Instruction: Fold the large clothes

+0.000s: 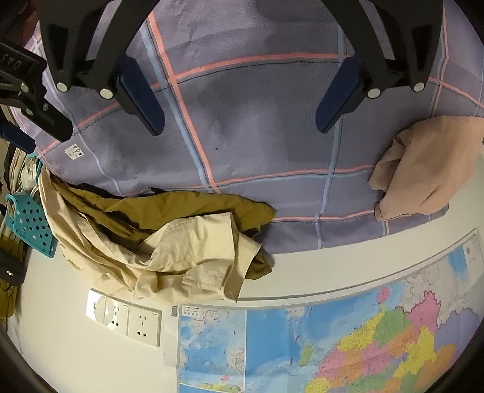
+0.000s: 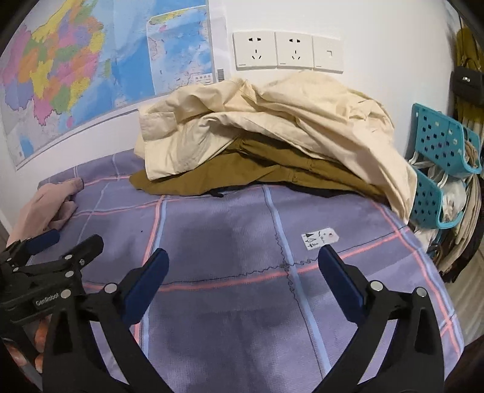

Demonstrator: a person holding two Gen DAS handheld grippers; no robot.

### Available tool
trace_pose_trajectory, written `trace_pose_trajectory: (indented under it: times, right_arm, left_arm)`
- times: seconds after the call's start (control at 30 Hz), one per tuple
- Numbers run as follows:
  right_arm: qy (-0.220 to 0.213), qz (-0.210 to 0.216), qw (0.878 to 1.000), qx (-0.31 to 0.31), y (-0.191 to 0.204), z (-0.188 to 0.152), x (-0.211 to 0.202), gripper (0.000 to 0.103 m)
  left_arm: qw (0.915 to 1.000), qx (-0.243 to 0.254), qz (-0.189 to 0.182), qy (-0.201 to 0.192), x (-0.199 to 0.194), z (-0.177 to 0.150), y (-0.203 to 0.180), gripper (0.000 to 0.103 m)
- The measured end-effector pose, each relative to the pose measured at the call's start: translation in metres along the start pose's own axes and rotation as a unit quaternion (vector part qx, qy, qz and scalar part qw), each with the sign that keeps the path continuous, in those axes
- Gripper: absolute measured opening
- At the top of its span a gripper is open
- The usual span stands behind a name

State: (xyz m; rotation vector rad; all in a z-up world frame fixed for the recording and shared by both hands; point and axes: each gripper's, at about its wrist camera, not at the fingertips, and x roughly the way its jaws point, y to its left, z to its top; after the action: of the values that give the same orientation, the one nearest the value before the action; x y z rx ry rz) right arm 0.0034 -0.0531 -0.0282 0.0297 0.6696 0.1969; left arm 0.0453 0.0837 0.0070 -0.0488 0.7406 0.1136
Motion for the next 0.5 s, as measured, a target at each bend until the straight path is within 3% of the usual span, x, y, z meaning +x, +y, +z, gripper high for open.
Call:
trace_pose_trajectory:
  times: [0.13, 0.5]
  right_arm:
    - [0.007, 0.009, 1.0, 0.012, -0.0039, -0.0004, 0.0033, 0.098]
    - [0.018, 0.022, 0.999, 0.03, -0.0082, -0.0021, 0.0061, 0.098]
  left_arm:
    - [0.9999, 0.007, 0.001, 0.012, 0.0035, -0.0015, -0.0023, 0.096]
    - [1.0, 0.001, 0.006, -0.003, -0.0015, -0.0008, 0.0015, 0.096]
